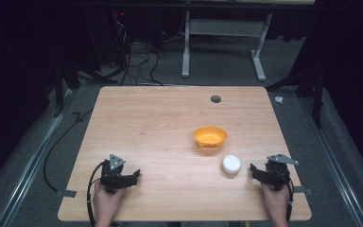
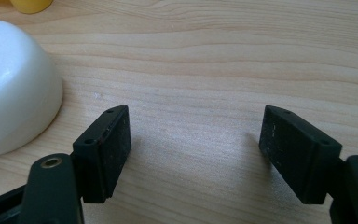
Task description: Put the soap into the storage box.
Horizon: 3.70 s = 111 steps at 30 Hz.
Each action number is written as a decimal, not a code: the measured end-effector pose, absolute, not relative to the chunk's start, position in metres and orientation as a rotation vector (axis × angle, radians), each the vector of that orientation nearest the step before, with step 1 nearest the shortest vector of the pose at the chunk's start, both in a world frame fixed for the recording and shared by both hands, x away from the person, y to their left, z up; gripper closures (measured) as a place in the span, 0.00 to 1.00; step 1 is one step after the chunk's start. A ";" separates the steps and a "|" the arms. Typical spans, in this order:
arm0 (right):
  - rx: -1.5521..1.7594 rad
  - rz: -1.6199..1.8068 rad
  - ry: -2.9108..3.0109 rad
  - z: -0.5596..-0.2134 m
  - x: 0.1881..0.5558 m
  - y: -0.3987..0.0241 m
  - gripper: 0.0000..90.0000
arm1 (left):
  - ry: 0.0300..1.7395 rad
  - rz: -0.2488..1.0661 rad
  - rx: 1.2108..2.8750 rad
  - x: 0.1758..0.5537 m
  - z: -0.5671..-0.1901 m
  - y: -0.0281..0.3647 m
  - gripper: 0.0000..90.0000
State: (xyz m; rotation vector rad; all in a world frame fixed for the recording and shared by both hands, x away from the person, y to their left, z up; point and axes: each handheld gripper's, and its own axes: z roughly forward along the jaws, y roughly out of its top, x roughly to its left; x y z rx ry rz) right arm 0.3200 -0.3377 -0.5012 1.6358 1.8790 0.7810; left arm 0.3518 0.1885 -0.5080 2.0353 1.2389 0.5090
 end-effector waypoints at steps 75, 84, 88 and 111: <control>1.402 1.026 1.997 -0.465 0.278 -0.294 0.24 | 1.242 0.507 2.035 0.352 -0.508 0.189 0.17; 1.392 1.010 2.044 -0.466 0.294 -0.280 0.21 | 1.242 0.507 2.036 0.352 -0.508 0.188 0.17; 1.386 0.988 2.073 -0.467 0.302 -0.274 0.20 | 1.242 0.506 2.035 0.352 -0.508 0.188 0.17; 1.423 0.777 2.210 -0.476 0.341 -0.249 0.16 | 1.242 0.507 2.036 0.352 -0.508 0.189 0.17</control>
